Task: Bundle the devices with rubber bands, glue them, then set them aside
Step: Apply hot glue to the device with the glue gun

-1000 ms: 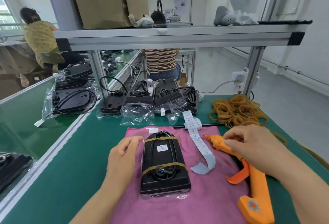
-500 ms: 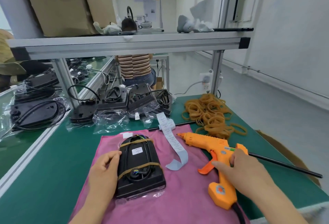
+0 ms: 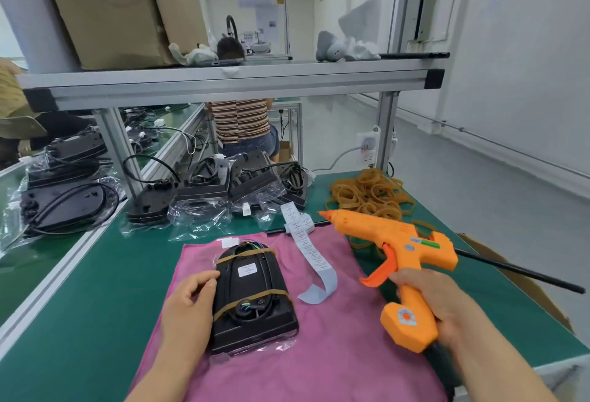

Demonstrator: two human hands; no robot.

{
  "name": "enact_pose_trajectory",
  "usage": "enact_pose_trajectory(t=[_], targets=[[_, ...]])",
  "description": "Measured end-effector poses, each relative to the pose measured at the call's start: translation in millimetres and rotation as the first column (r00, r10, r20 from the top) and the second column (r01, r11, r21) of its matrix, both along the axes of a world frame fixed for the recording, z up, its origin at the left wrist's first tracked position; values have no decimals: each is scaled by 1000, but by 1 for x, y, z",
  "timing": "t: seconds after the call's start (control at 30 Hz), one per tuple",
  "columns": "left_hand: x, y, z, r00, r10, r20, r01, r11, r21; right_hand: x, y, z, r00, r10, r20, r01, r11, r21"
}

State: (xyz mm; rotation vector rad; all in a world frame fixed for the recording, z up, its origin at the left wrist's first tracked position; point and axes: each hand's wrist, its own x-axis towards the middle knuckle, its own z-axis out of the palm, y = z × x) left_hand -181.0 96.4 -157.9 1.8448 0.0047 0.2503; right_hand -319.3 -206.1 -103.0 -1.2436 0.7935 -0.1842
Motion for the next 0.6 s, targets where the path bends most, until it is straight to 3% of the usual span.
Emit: enact_pose_trajectory(t=[0.07,0.2,0.37,0.43,0.6], targets=[[0,-1,1,1000,-2,-8,2,1000,-18,6,3,9,995,29,93,-44,984,170],[-1,-2,2,1000,-1,-23,0,999,-49,18,7,33,932,119,343,-221,935,278],[-3,-2,4,1000,-15,-25,13,997,-70,28,11,57,705,444,552,-594,796,119],[-3,-2,5,1000,-18,-24,17,998,-62,31,11,62,624,590,512,-683,730,-9],[-1,0,4,1000,-21,-20,20,998,-52,43,10,69,571,812,121,-737,572,-360]])
